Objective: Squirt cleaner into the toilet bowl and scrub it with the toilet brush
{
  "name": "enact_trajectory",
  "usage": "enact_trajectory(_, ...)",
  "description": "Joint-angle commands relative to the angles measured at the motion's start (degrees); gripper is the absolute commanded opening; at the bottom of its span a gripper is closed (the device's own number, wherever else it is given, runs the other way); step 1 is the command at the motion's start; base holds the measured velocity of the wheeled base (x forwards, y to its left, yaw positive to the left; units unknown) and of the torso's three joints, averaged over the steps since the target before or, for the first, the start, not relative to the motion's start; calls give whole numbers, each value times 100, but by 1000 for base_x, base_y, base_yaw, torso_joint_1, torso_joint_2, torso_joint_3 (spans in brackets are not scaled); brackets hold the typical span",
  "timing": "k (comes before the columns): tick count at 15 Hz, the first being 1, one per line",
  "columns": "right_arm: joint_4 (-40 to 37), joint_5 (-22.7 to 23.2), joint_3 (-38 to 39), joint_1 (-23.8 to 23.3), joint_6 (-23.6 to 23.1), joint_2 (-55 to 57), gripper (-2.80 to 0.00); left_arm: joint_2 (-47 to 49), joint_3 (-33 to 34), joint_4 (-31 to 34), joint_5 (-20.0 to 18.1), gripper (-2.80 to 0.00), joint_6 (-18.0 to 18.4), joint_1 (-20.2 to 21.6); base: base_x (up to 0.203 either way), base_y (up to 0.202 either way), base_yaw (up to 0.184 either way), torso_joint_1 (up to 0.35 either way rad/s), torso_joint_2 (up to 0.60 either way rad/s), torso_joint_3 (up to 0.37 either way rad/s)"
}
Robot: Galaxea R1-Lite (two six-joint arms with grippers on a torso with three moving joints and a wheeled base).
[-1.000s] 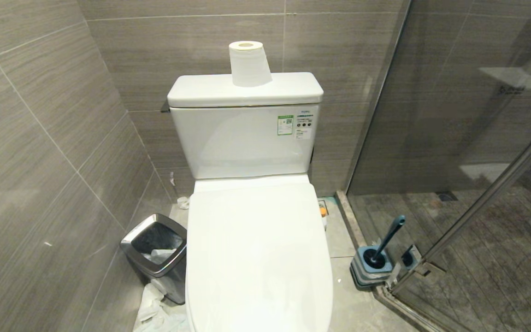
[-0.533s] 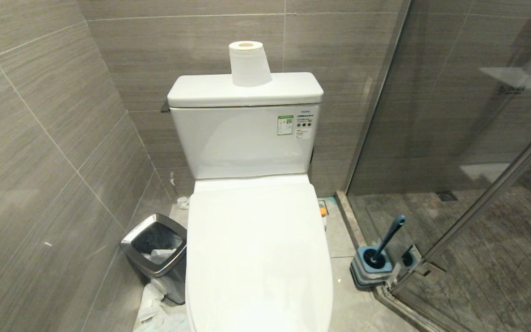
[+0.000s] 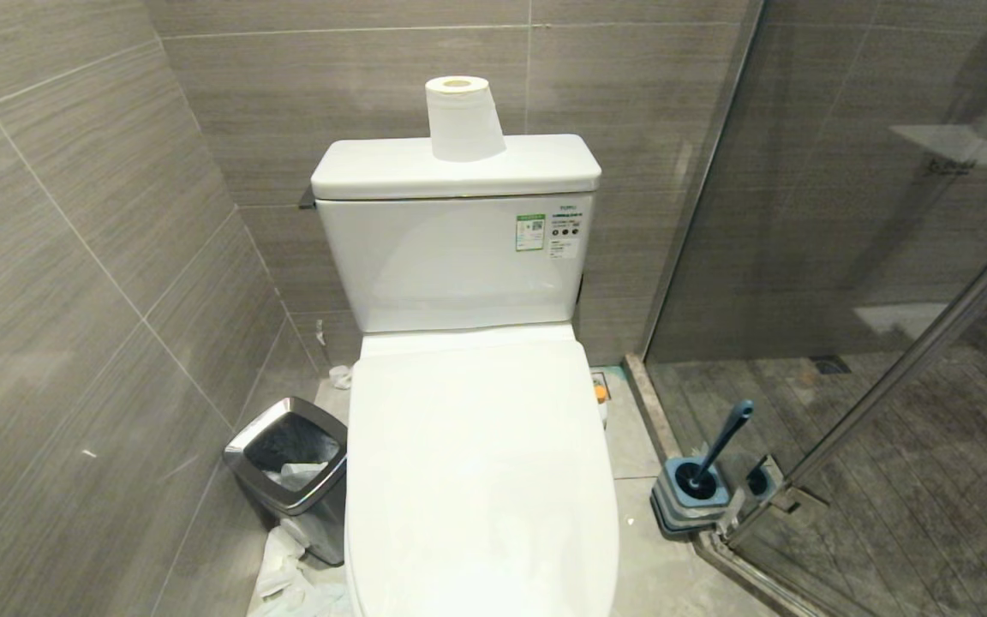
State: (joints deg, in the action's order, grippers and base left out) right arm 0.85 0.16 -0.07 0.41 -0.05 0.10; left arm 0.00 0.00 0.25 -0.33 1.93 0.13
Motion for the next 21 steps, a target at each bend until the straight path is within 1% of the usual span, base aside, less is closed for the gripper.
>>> enact_trajectory(1,3,2,-1,2,-4,8,-280,9,0,1,-2,-280,1,4,0,0,0,0,0,0)
enact_trajectory(21,3,2,-1,2,-4,8,-280,9,0,1,-2,-280,1,4,0,0,0,0,0,0)
